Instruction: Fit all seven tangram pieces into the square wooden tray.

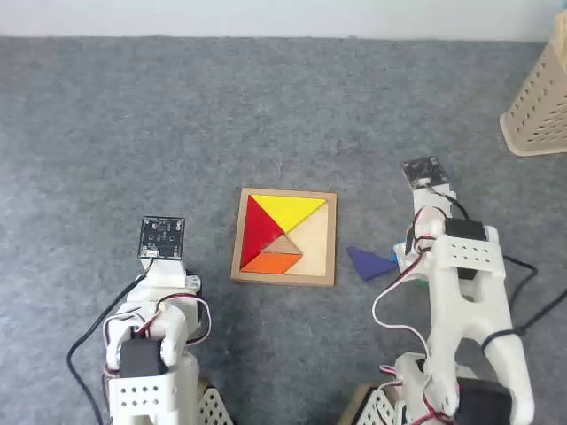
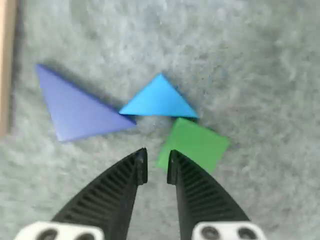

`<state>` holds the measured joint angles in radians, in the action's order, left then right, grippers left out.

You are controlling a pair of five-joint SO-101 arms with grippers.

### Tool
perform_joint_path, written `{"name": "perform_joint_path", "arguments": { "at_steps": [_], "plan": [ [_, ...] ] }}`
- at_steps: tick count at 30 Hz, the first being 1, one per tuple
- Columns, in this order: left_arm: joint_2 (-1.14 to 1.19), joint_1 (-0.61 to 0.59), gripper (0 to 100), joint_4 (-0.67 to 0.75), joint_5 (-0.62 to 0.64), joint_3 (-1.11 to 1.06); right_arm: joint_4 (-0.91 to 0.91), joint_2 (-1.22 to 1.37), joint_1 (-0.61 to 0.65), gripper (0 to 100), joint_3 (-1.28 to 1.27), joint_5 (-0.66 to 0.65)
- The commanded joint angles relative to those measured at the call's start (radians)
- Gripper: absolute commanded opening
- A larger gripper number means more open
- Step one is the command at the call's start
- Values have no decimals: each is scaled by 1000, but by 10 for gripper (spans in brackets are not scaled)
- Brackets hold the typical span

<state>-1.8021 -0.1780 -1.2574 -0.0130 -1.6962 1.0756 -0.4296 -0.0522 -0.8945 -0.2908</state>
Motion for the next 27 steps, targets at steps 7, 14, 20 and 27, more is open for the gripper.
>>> {"name": "perform_joint_path", "arguments": {
  "at_steps": [7,14,20,27],
  "plan": [
    [-17,-2,12,-5,9,12,-41,97,5,247,84,118],
    [-17,-2,12,-5,9,12,-68,220,-21,249,137,169],
    [-17,-2,12,-5,9,12,-81,344,-45,247,193,161],
    [-17,-2,12,-5,9,12,-108,401,-50,237,196,161]
  ]
}}
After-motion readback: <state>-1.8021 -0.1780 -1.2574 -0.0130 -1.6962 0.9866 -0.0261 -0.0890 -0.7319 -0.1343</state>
